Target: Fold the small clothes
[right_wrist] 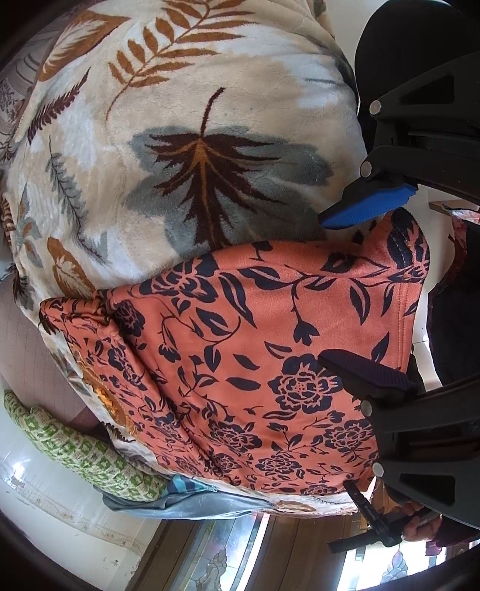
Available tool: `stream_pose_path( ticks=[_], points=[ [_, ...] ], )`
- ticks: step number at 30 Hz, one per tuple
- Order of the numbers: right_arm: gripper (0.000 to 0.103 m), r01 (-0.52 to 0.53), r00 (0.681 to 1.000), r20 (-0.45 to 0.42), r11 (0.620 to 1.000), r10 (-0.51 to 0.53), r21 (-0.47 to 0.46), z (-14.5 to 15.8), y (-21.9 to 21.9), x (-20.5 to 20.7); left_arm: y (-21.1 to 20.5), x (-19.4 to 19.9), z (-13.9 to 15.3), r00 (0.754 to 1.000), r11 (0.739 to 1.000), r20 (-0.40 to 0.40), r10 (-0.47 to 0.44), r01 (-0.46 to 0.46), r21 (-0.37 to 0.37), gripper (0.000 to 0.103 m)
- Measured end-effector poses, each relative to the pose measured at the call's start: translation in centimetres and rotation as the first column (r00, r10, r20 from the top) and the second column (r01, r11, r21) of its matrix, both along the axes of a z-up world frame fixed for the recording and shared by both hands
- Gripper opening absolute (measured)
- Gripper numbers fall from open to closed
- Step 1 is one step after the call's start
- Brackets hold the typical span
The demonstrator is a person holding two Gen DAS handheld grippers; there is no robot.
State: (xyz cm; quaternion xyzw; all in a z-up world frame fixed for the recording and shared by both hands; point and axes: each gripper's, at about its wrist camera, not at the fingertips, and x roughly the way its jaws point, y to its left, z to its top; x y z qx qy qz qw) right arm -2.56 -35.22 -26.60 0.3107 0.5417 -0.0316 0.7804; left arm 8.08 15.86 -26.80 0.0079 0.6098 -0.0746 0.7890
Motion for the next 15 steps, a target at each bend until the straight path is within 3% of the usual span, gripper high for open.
stream_pose_path(
  ticks=[3, 6, 7, 9, 10, 11, 12, 13, 15],
  points=[
    [0.071, 0.025, 1.000, -0.013, 0.999, -0.025, 0.033, -0.6, -0.6, -0.1, 0.4, 0.3, -0.1, 1.000, 0.999, -0.022, 0.008, -0.009, -0.042, 0.065],
    [0.071, 0.032, 0.998, -0.050, 0.999, -0.031, 0.010, -1.4, -0.6, -0.2, 0.4, 0.3, 0.0, 1.000, 0.999, -0.017, -0.002, 0.001, -0.044, 0.065],
    [0.071, 0.035, 0.997, -0.067, 0.999, -0.034, 0.002, -1.7, -0.6, -0.2, 0.3, 0.3, 0.1, 1.000, 0.999, -0.011, -0.012, 0.012, -0.047, 0.062],
    [0.071, 0.032, 0.995, -0.094, 0.999, -0.032, -0.005, -2.4, -0.5, -0.2, 0.0, 0.2, 0.2, 1.000, 0.999, -0.003, -0.021, 0.021, -0.037, 0.031],
    [0.070, 0.028, 0.995, -0.094, 1.000, -0.029, -0.010, -2.6, -0.4, -0.2, 0.1, 0.3, 0.3, 1.000, 0.998, -0.003, -0.025, 0.025, -0.049, 0.025],
    [0.067, 0.018, 0.996, -0.088, 1.000, -0.020, -0.023, -2.6, -0.1, -0.2, 0.3, 0.5, 0.3, 0.999, 0.997, -0.005, -0.032, 0.032, -0.073, 0.011],
    [0.057, -0.008, 0.996, -0.088, 0.999, 0.004, -0.050, -2.6, 0.3, 0.0, 0.3, 0.5, 0.3, 0.999, 0.996, -0.003, -0.037, 0.036, -0.084, 0.009],
    [0.039, -0.046, 0.994, -0.101, 0.995, 0.036, -0.094, -2.5, 0.8, 0.1, 0.4, 0.6, 0.4, 0.999, 0.995, -0.003, -0.036, 0.036, -0.088, 0.009],
    [0.026, -0.082, 0.991, -0.117, 0.987, 0.066, -0.137, -2.3, 1.2, 0.2, 0.5, 0.7, 0.5, 0.999, 0.994, -0.005, -0.033, 0.032, -0.105, 0.007]
  ],
)
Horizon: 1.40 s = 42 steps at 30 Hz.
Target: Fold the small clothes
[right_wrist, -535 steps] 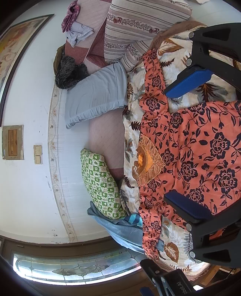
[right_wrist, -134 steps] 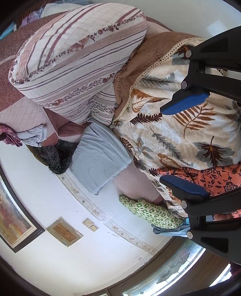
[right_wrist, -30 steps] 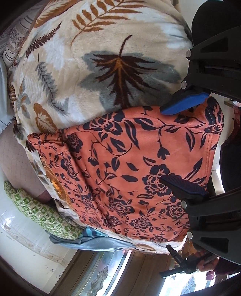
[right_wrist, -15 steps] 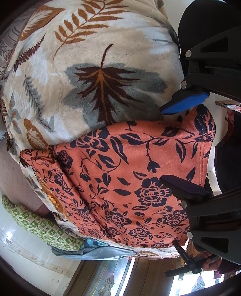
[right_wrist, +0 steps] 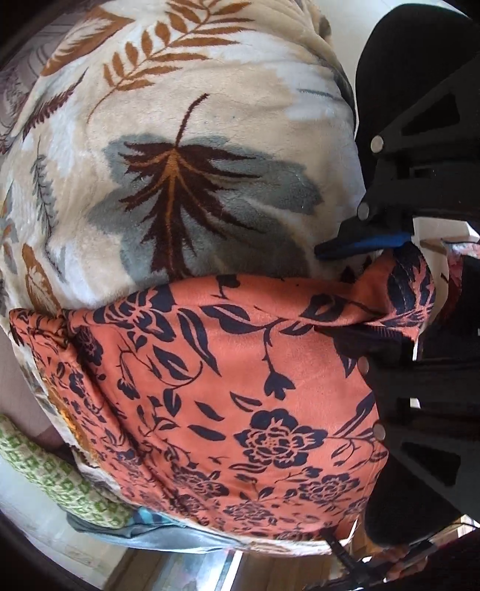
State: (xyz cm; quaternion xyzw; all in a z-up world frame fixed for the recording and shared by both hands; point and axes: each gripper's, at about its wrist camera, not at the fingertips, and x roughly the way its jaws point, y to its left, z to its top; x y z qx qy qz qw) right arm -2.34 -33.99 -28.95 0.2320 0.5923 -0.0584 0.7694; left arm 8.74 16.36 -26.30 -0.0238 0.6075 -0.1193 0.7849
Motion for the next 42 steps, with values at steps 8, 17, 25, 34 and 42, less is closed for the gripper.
stream_pose_path(
  ticks=[8, 17, 25, 34, 42],
  points=[
    [0.007, -0.014, 0.992, 0.128, 0.965, -0.020, 0.261, 3.7, -1.5, -0.2, 2.3, 1.0, 3.1, 1.000, 0.985, 0.009, 0.012, -0.010, -0.174, 0.007],
    [0.007, 0.028, 0.946, 0.262, 0.855, -0.190, 0.518, 7.6, -5.7, 1.4, 2.6, 5.2, 7.1, 0.998, 0.944, 0.045, 0.052, -0.034, -0.328, 0.007],
    [0.007, 0.065, 0.913, 0.303, 0.832, -0.272, 0.550, 8.9, -9.6, 8.8, -0.2, 15.0, 9.4, 0.996, 0.944, 0.065, 0.061, -0.037, -0.329, 0.007],
    [0.007, 0.135, 0.900, 0.276, 0.816, -0.339, 0.562, 5.0, -14.7, 23.2, -4.7, 30.0, 8.0, 0.995, 0.945, 0.042, 0.096, -0.077, -0.318, 0.007],
    [0.011, 0.214, 0.885, 0.174, 0.710, -0.432, 0.671, -1.8, -18.4, 33.0, -6.2, 37.5, 1.5, 0.981, 0.960, -0.014, 0.196, -0.194, -0.204, 0.011]
  ],
)
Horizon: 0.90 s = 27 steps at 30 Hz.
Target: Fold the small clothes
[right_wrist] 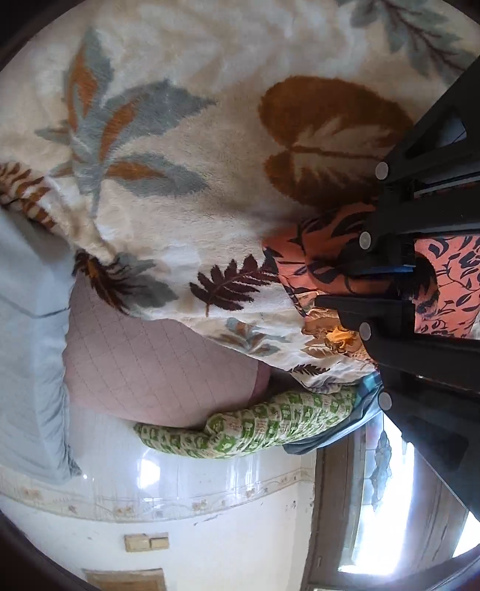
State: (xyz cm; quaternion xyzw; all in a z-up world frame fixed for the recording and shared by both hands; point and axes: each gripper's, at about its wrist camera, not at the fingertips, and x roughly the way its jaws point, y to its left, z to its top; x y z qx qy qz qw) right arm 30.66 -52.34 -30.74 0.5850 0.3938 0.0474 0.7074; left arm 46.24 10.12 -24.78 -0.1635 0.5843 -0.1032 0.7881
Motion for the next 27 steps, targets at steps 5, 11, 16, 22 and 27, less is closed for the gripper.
stream_pose_path(
  ticks=[5, 11, 16, 22, 27],
  points=[
    [0.013, -0.001, 1.000, 0.003, 0.999, 0.001, 0.045, -2.7, -0.9, 1.1, 2.4, -1.7, 0.4, 0.987, 0.985, 0.122, 0.102, -0.084, -0.149, 0.021],
    [0.072, 0.166, 0.981, 0.105, 0.986, -0.164, -0.003, 0.2, -3.2, -3.4, 6.0, -7.7, 6.1, 0.871, 0.930, 0.345, 0.351, -0.282, -0.234, 0.086],
    [0.073, 0.069, 0.991, 0.128, 0.973, -0.041, -0.221, 5.6, 0.8, -4.4, 1.9, -14.5, 6.6, 0.885, 0.960, 0.375, 0.275, -0.272, -0.063, 0.086],
    [0.063, -0.308, 0.947, -0.065, 0.836, 0.314, -0.454, 6.1, 15.2, -1.6, -3.7, -17.2, 1.1, 0.956, 0.986, 0.249, 0.157, -0.168, 0.024, 0.086],
    [0.054, -0.514, 0.854, -0.245, 0.670, 0.459, -0.535, 1.7, 24.8, 1.4, -5.2, -16.7, -0.8, 0.945, 0.965, 0.318, 0.076, -0.150, 0.215, 0.086]
  ],
)
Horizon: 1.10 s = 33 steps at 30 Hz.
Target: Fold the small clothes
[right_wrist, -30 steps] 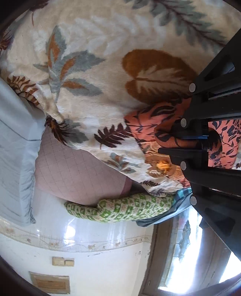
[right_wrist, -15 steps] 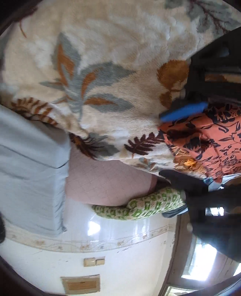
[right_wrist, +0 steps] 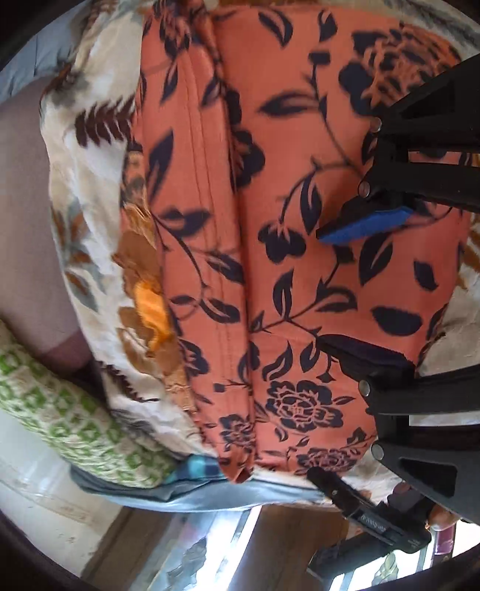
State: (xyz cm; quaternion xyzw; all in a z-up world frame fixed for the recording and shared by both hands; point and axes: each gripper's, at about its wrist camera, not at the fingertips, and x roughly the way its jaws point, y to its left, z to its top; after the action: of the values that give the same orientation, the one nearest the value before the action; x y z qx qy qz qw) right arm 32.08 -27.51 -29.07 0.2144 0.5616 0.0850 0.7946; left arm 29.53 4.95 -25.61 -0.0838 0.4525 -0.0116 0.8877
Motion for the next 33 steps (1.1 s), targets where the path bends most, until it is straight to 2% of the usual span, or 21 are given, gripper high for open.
stream_pose_path(
  ticks=[1, 3, 6, 9, 12, 14, 17, 22, 24, 25, 28, 31, 33],
  points=[
    [0.054, -0.001, 1.000, -0.001, 0.998, 0.001, -0.058, -0.5, 0.9, 1.0, 0.0, 0.5, -0.5, 1.000, 1.000, -0.015, -0.008, 0.008, 0.006, 0.086],
    [0.054, -0.005, 0.999, 0.048, 0.989, 0.012, -0.147, -0.1, 2.1, 3.6, -0.1, 1.1, -0.5, 1.000, 1.000, 0.012, -0.009, 0.009, 0.017, 0.086],
    [0.054, 0.056, 0.998, 0.050, 0.977, -0.046, -0.206, 0.1, 1.7, 8.4, 0.0, 2.1, -0.8, 1.000, 1.000, 0.021, -0.002, 0.002, 0.020, 0.086],
    [0.054, 0.179, 0.982, 0.081, 0.970, -0.168, -0.167, 0.8, -0.2, 11.8, 0.8, 3.0, -1.3, 0.999, 0.999, 0.010, 0.035, -0.035, -0.003, 0.086],
    [0.054, 0.276, 0.951, 0.170, 0.958, -0.259, -0.084, 3.5, -1.4, 11.7, 2.4, 3.3, -1.3, 0.995, 0.992, -0.015, 0.096, -0.097, -0.083, 0.086],
    [0.054, 0.249, 0.952, 0.197, 0.967, -0.236, -0.046, 5.0, -0.8, 11.2, 3.3, 3.0, -0.9, 0.991, 0.984, -0.015, 0.134, -0.135, -0.115, 0.086],
    [0.054, 0.137, 0.976, 0.183, 0.988, -0.121, -0.077, 5.7, 2.6, 10.4, 4.4, 2.3, -0.2, 0.982, 0.975, 0.006, 0.189, -0.186, -0.122, 0.086],
    [0.054, -0.087, 0.990, 0.112, 0.996, 0.089, -0.026, 3.6, 11.2, 8.9, 5.7, 1.9, -0.2, 0.971, 0.966, -0.007, 0.237, -0.237, -0.099, 0.086],
    [0.054, -0.144, 0.985, 0.084, 0.988, 0.148, -0.048, 2.5, 14.9, 9.2, 6.2, 2.0, -0.3, 0.968, 0.962, -0.019, 0.250, -0.250, -0.111, 0.086],
    [0.055, -0.159, 0.982, 0.085, 0.983, 0.167, -0.089, 2.2, 16.5, 9.6, 6.4, 2.2, -0.4, 0.967, 0.960, -0.024, 0.255, -0.256, -0.115, 0.086],
    [0.056, -0.133, 0.984, 0.095, 0.973, 0.153, -0.189, 1.2, 19.3, 12.3, 6.6, 2.6, -0.8, 0.964, 0.958, -0.052, 0.259, -0.264, -0.109, 0.086],
    [0.057, -0.038, 0.995, 0.081, 0.981, 0.054, -0.192, 0.5, 18.9, 15.7, 6.5, 2.9, -1.1, 0.966, 0.959, -0.079, 0.248, -0.256, -0.119, 0.086],
    [0.056, 0.003, 0.996, 0.091, 0.983, 0.014, -0.185, 0.7, 18.2, 17.2, 6.3, 2.9, -0.7, 0.969, 0.962, -0.064, 0.239, -0.245, -0.121, 0.086]
  ],
)
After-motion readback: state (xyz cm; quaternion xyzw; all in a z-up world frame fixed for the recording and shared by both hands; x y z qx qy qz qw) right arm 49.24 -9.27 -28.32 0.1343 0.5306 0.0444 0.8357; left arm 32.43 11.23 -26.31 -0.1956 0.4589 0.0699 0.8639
